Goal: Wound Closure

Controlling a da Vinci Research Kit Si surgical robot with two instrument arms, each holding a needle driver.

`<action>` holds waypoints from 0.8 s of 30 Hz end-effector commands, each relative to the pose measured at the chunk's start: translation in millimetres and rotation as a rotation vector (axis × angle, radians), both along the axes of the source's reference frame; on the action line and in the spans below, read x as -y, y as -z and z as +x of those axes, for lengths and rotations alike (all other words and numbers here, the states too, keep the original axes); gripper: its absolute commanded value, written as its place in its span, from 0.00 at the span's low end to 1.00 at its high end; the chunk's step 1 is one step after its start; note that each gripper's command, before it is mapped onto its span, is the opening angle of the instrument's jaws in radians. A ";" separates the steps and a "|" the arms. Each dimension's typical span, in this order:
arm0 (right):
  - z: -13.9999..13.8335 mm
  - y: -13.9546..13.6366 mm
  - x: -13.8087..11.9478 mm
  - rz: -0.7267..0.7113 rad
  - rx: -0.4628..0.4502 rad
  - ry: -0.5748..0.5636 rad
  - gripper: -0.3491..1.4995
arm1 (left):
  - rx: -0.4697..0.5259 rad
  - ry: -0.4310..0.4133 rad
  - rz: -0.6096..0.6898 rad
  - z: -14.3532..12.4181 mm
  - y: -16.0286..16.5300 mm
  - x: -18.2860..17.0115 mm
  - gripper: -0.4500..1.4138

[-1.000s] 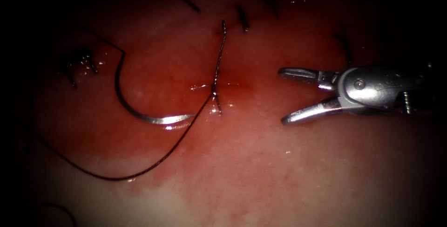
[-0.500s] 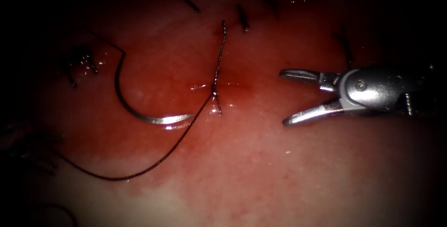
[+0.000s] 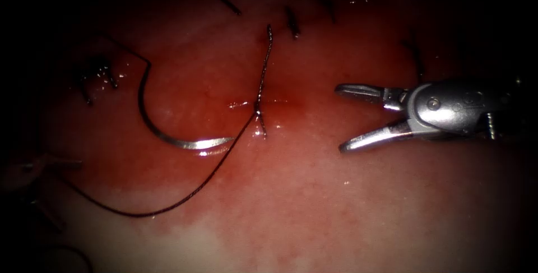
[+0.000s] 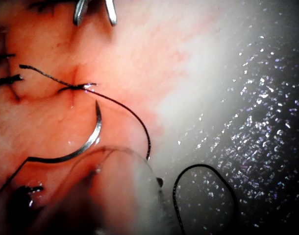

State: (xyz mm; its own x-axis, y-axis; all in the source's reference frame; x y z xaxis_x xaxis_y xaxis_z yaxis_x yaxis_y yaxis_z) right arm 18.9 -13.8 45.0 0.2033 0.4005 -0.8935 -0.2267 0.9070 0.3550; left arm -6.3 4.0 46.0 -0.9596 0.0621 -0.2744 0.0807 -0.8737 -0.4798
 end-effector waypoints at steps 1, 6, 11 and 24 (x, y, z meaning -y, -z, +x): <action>0.7 -0.5 0.8 0.002 -0.002 0.001 0.69 | -0.004 -0.005 -0.007 -0.3 -1.1 1.0 0.52; 0.9 -0.5 0.9 0.002 -0.003 0.005 0.69 | -0.005 -0.038 -0.026 0.6 -2.8 0.9 0.49; 1.0 -0.5 0.9 0.002 -0.007 0.008 0.69 | -0.025 -0.066 -0.026 1.5 -3.8 0.9 0.28; 3.2 -0.5 0.0 0.005 -0.003 -0.030 0.64 | 0.209 -0.010 -0.072 0.2 5.3 -1.1 0.00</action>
State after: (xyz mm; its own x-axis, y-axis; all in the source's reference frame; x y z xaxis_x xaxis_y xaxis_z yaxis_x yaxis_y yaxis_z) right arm 21.4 -13.1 45.0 0.1891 0.4105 -0.8920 -0.2587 0.8972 0.3580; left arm -5.8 6.2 39.4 -0.8689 0.0227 -0.4945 0.1874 -0.9095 -0.3712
